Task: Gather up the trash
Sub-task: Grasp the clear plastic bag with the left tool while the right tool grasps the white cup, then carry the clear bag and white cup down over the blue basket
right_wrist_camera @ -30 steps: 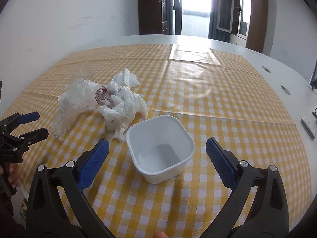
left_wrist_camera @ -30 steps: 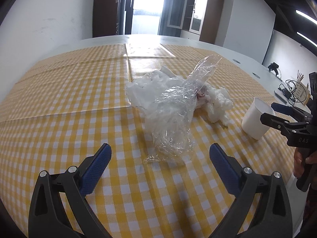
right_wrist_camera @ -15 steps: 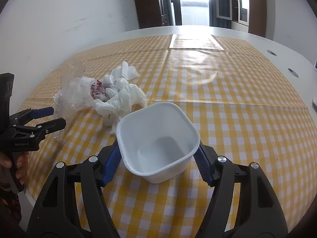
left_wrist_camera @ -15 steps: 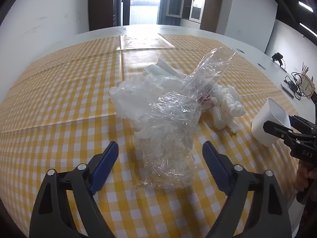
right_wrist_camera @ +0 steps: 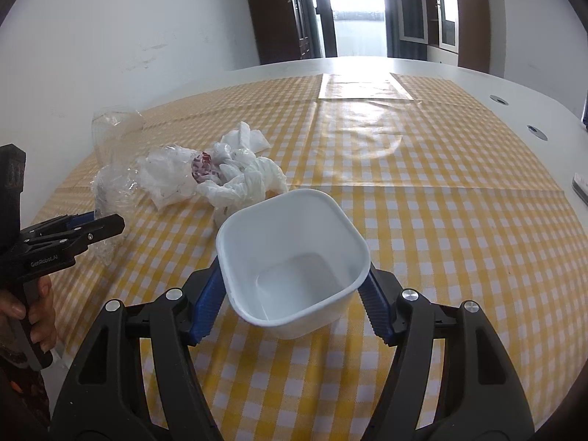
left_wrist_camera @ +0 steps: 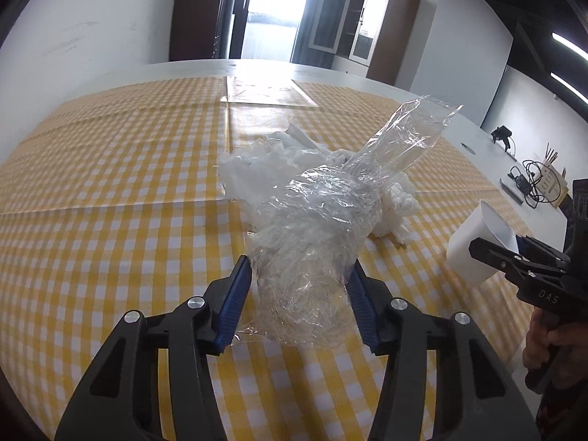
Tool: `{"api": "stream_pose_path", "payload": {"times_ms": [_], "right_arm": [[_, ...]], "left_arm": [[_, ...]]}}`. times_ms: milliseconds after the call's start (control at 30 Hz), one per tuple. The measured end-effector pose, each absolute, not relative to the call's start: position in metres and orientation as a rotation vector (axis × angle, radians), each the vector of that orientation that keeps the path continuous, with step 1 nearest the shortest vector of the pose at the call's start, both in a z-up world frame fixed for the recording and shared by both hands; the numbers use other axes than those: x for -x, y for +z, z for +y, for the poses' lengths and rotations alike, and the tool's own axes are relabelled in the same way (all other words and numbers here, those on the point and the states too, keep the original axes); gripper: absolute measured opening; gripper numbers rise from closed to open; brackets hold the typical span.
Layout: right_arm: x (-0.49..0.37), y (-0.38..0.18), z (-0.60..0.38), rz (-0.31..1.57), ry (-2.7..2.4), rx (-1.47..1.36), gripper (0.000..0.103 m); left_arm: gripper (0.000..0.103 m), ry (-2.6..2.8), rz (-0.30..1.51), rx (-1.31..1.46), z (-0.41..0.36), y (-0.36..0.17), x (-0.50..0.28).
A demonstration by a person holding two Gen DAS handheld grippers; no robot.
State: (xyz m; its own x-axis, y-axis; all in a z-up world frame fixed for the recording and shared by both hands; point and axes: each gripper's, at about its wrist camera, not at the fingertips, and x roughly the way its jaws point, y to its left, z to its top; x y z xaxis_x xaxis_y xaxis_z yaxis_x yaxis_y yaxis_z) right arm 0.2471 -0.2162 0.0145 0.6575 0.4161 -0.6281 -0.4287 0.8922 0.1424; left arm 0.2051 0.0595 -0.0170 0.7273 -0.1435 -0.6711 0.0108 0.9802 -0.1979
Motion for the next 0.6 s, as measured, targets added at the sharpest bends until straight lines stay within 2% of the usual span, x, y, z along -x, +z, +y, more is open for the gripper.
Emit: {"api": "stream_pose_path", "payload": {"times_ms": [600], "right_arm": [[-0.169, 0.010, -0.207, 0.660, 0.539, 0.000, 0.063]], "left_arm": [[0.050, -0.169, 0.677, 0.254, 0.056, -0.013, -0.123]]}}
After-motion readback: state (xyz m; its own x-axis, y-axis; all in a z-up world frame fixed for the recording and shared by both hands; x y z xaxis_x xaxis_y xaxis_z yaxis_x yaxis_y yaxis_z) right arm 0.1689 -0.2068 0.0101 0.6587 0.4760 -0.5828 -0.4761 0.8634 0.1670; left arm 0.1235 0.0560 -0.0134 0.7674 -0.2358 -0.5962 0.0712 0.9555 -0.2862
